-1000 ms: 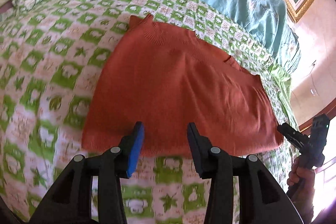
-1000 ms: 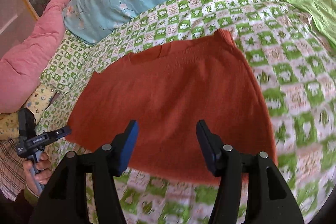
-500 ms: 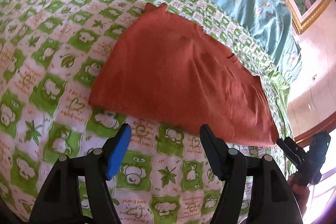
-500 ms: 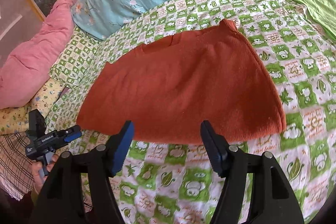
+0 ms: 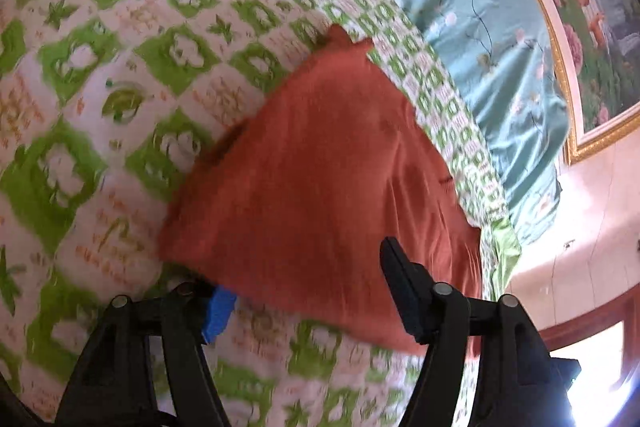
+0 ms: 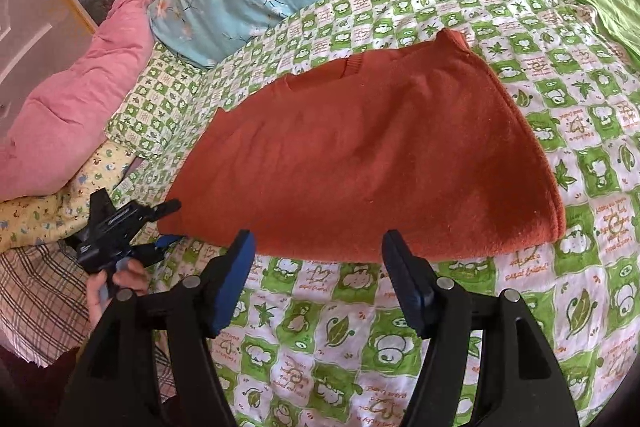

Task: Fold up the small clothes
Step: 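Grasp the sweater side edge with the left gripper and lift it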

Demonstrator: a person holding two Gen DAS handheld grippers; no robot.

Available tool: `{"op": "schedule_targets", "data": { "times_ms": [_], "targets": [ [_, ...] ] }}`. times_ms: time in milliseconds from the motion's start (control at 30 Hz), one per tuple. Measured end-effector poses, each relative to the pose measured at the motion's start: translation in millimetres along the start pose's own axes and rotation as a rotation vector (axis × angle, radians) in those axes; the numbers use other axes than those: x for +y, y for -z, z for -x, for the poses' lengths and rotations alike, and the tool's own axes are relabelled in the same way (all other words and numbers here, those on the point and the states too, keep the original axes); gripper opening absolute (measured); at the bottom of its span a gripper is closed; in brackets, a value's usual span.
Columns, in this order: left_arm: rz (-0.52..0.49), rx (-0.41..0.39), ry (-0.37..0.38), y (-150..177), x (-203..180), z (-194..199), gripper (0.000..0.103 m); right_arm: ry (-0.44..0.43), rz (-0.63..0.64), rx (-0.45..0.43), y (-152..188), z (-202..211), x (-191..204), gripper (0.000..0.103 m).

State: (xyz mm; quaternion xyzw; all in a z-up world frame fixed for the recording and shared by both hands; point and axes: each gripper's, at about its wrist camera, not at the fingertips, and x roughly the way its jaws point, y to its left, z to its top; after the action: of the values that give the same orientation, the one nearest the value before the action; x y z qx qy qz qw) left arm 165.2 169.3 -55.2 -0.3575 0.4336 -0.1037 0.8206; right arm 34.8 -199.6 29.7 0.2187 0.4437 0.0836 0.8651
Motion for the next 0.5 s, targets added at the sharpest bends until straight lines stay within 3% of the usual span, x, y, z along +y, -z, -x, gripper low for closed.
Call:
{"op": "schedule_targets", "data": {
  "times_ms": [133, 267, 367, 500],
  "targets": [
    [-0.044, -0.022, -0.065, -7, -8, -9, 0.049, -0.019, 0.008, 0.006, -6, -5, 0, 0.067],
    [-0.123, -0.051, -0.133, -10, -24, -10, 0.013, -0.031, 0.008, 0.007, -17, -9, -6, 0.067],
    [-0.247, -0.082, -0.175, -7, -55, -4, 0.008, -0.053, -0.018, -0.005, -28, -9, -18, 0.067],
    [-0.42, -0.107, -0.129, 3, -114, 2, 0.007, -0.104, -0.106, -0.042, -41, -3, -43, 0.067]
  ]
}}
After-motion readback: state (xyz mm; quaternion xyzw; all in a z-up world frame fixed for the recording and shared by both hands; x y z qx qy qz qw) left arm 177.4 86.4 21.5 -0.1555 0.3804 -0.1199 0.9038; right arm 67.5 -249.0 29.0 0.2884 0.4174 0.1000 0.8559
